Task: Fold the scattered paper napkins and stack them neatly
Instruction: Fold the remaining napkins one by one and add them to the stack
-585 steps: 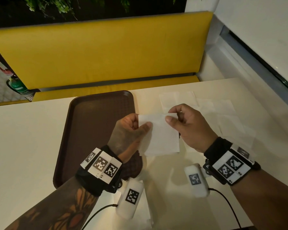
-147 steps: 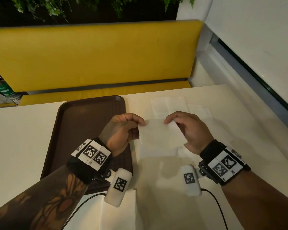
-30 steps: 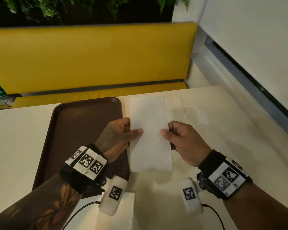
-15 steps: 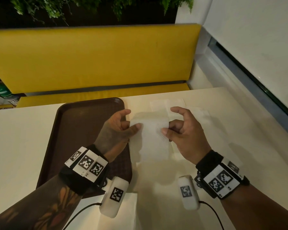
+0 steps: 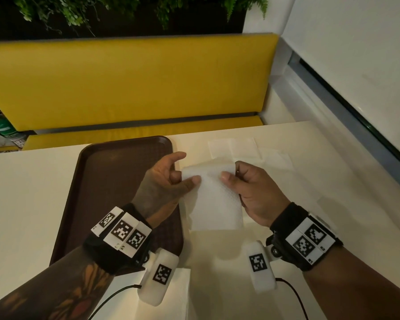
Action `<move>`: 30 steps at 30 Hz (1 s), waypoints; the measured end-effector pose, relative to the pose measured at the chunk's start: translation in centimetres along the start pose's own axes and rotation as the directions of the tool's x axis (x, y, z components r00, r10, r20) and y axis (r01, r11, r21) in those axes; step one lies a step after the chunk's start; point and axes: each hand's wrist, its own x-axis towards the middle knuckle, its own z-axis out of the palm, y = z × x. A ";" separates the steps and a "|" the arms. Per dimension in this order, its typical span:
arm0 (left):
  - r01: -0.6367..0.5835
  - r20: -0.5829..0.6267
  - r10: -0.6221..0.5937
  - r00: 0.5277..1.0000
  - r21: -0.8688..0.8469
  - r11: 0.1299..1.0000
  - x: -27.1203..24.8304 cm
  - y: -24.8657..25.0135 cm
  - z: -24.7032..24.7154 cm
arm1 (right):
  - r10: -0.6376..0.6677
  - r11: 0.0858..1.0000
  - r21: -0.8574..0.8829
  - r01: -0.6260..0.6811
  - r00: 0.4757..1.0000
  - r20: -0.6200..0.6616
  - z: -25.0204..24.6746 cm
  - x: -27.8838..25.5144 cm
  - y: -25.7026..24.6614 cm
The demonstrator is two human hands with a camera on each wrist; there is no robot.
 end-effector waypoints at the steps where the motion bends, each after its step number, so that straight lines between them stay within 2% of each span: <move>1: 0.041 -0.006 -0.041 0.999 -0.019 0.999 -0.1 0.0 0.1 | -0.069 0.996 -0.051 0.068 0.997 -0.016 0.0 0.0 0.1; 3: 0.144 0.015 -0.144 0.990 -0.087 0.986 -0.2 -0.1 0.3 | -0.169 0.975 -0.152 0.164 0.986 -0.016 0.2 0.0 0.1; 5: 0.189 0.047 -0.184 0.982 -0.126 0.974 -0.4 -0.1 0.3 | -0.210 0.955 -0.212 0.209 0.978 0.014 0.2 -0.1 0.0; 8: 0.179 0.068 -0.172 0.983 -0.107 0.978 -0.6 0.4 0.2 | -0.216 0.948 -0.230 0.219 0.976 0.041 0.0 -0.3 -0.3; 11: 0.120 0.053 -0.115 0.992 -0.105 0.987 -0.7 0.5 0.1 | -0.207 0.949 -0.237 0.206 0.978 0.022 -0.2 -0.5 -0.7; 17: 0.040 0.060 -0.033 0.998 -0.125 0.991 -1.1 0.2 0.1 | -0.111 0.978 -0.181 0.105 0.993 -0.026 -0.4 -0.2 -0.3; 22: -0.013 0.056 0.012 0.998 0.026 1.000 -1.1 0.5 -0.3 | 0.042 0.998 -0.044 -0.044 0.998 -0.050 -0.2 0.0 -0.7; 24: -0.023 0.054 0.018 0.998 0.081 0.996 -1.2 0.7 -0.3 | 0.091 0.996 0.005 -0.091 0.996 -0.023 -0.3 0.1 -0.8; 27: -0.010 0.048 0.005 0.999 0.104 0.995 -1.1 0.7 -0.5 | 0.120 0.991 -0.051 -0.121 0.993 -0.009 -0.2 0.3 -0.4; 30: 0.028 0.042 -0.030 0.999 0.051 0.998 -1.3 0.8 -0.5 | 0.057 0.984 -0.166 -0.057 0.998 -0.005 -0.1 0.6 0.3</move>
